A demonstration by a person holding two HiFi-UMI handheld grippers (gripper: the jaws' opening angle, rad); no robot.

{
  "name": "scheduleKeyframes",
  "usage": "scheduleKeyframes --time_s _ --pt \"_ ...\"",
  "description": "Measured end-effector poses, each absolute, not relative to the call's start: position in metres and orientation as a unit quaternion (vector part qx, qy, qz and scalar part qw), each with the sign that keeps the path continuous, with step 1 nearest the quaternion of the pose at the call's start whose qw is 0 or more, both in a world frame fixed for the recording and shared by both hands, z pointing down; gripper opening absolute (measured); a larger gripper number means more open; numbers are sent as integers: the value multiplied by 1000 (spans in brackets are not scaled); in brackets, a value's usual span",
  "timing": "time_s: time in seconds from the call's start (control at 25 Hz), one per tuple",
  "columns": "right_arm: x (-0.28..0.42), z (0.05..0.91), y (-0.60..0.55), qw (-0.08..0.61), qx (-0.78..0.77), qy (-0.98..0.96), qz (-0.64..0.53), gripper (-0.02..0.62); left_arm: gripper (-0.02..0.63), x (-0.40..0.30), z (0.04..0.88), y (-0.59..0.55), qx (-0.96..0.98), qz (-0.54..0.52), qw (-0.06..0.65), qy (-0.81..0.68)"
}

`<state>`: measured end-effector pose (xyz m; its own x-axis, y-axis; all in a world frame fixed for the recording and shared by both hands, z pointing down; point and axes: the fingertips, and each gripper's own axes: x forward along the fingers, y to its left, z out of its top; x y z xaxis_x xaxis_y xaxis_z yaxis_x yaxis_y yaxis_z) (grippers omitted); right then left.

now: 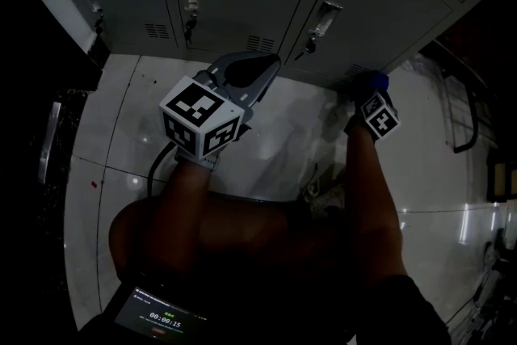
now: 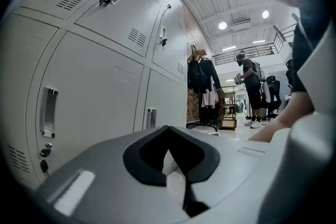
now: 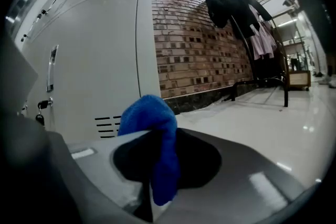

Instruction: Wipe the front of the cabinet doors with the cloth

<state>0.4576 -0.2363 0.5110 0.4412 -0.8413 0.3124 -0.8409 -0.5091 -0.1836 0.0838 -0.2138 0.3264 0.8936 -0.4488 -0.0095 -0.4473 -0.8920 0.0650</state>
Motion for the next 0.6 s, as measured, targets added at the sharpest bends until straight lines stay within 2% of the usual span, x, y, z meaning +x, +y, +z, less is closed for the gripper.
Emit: scheduleKeyframes --time_s 0.16,0.32,0.6 --pt "454 505 -232 24 -845 496 -200 75 0 81 322 -219 972 -20 35 -233" --pt "427 458 -237 33 -826 536 -171 75 0 78 321 -220 971 -22 38 -237" --pt "346 362 -249 11 -742 665 -85 75 0 72 316 -221 970 -23 30 -240"
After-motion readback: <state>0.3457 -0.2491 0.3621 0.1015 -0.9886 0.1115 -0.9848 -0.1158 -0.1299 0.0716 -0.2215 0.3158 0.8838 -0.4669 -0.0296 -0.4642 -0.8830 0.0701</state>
